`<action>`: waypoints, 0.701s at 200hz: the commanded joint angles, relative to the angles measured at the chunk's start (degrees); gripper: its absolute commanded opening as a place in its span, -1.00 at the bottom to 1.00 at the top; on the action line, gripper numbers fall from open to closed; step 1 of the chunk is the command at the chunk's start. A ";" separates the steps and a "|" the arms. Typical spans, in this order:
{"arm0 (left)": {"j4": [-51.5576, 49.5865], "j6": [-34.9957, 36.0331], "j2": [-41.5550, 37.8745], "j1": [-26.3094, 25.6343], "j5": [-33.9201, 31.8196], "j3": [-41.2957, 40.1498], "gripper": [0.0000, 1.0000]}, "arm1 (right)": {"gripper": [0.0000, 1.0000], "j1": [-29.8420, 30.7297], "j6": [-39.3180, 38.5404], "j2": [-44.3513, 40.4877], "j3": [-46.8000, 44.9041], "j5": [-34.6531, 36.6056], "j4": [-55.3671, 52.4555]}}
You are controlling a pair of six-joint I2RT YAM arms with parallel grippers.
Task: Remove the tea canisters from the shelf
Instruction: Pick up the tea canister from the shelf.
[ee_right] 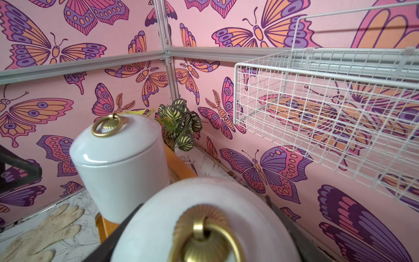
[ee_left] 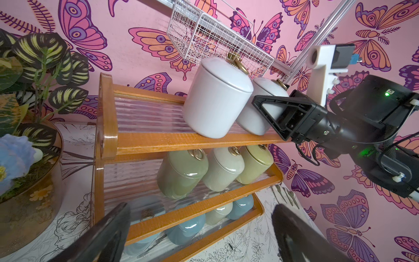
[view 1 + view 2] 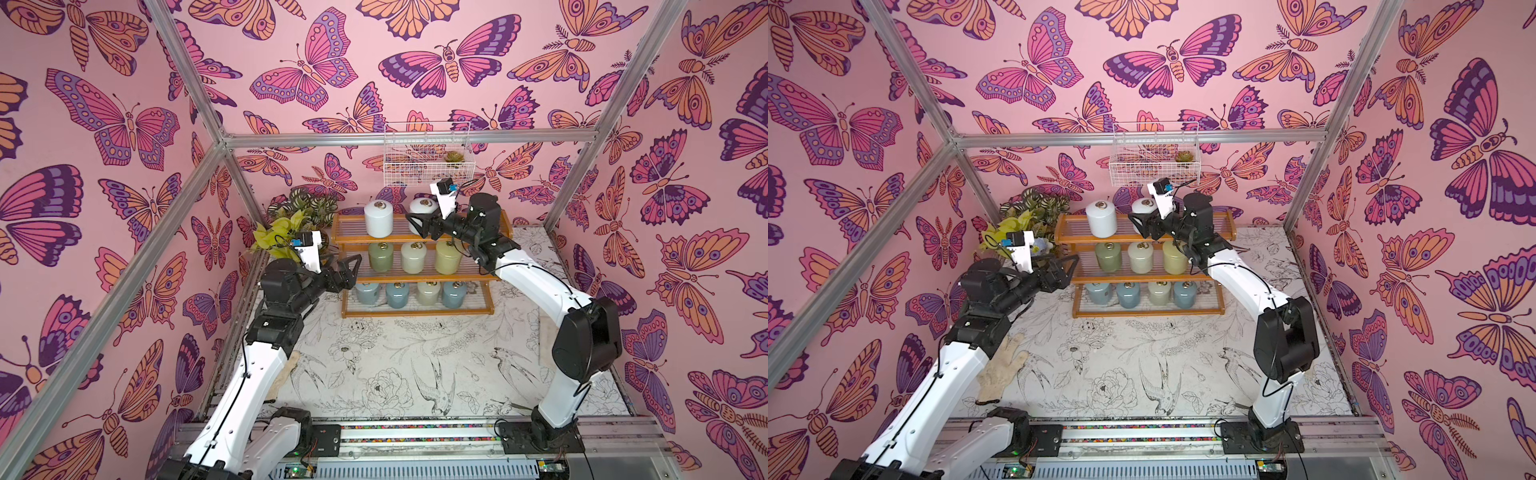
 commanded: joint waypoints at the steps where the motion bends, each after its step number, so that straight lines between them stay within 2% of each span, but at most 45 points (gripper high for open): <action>1: 0.94 0.35 0.22 -0.28 -1.12 -1.02 1.00 | 0.19 0.21 0.59 0.72 0.24 0.44 3.43; 38: 0.94 1.05 -0.51 -0.21 -1.98 -1.74 1.00 | -0.01 0.21 -0.99 0.19 -3.98 -1.03 12.52; 91: 0.94 1.41 -0.61 -0.25 -2.63 -2.20 1.00 | -0.07 0.21 -2.56 -1.80 -4.92 -2.08 16.39; 140: 0.94 1.57 -0.71 -0.28 -3.25 -2.34 1.00 | -0.08 0.21 -2.06 -7.84 -7.63 -4.57 18.10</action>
